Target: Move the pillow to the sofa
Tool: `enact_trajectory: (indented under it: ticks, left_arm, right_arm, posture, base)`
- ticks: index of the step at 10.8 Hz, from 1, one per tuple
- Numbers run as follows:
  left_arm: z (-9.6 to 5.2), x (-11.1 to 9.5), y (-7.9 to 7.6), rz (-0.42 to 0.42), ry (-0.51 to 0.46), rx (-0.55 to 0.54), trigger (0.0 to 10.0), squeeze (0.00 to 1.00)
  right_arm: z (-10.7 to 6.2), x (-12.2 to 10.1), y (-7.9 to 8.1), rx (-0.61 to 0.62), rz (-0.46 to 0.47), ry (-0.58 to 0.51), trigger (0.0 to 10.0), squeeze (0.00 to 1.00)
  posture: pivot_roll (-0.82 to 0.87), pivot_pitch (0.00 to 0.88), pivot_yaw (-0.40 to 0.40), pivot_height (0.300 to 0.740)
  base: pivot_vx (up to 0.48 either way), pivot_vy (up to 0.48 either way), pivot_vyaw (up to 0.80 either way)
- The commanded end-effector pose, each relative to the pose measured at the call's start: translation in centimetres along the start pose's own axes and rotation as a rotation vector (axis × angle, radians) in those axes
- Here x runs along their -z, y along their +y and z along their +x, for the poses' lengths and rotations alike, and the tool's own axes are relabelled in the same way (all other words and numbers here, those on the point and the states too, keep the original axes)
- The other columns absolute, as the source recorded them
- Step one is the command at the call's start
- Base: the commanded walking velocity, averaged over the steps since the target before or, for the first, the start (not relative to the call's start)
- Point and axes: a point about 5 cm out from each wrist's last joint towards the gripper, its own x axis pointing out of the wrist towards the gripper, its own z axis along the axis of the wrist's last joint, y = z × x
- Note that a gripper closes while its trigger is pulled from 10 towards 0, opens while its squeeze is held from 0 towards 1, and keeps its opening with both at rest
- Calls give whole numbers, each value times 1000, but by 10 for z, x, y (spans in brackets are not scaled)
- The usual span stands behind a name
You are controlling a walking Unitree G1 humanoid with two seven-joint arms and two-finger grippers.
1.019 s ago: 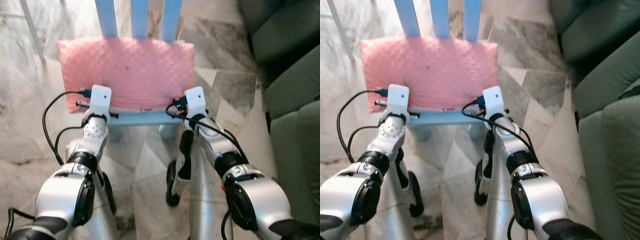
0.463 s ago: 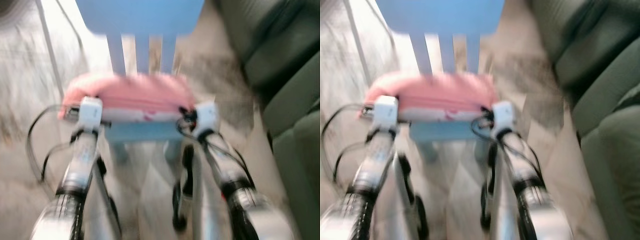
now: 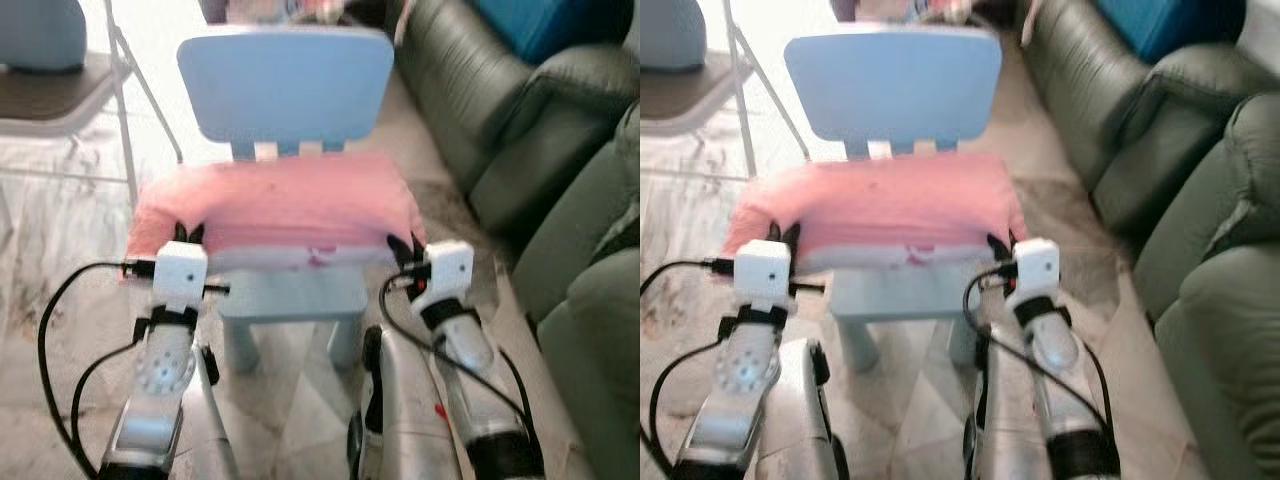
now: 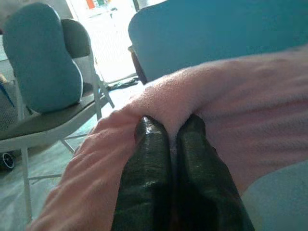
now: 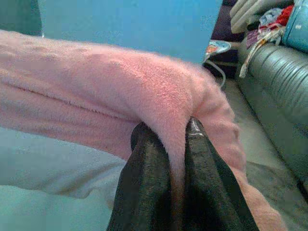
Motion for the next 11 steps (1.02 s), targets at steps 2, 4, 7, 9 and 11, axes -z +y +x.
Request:
enact_trajectory:
  ticks: [2, 4, 7, 9, 11]
  left_arm:
    - [-3, 4, 27, 24, 43, -105, 0, 0]
    - [-8, 7, 18, 16, 74, -62, 10000, 0]
    - [-12, 16, 4, 3, 153, -43, 10000, 0]
    - [-9, 21, 2, -19, 183, -60, 10000, 0]
    - [-31, 26, 1, -27, 213, 32, 10000, 0]
  right_arm:
    - [-10, -5, -20, 134, -42, 24, 10000, 0]
    - [-14, -7, -20, 144, -9, 25, 10000, 0]
    - [-19, -3, -10, 147, 6, 73, 10000, 0]
    - [-13, -5, -9, 132, 15, 78, 10000, 0]
    - [-28, -5, -17, 148, -11, 99, 10000, 0]
  posture:
    - [72, 8, -41, 482]
    - [66, 17, -37, 486]
    - [50, 20, -56, 534]
    - [43, 26, -73, 576]
    - [38, 33, -76, 609]
  base:
    - [0, 0, 0]
    - [0, 0, 0]
    - [0, 0, 0]
    - [0, 0, 0]
    - [0, 0, 0]
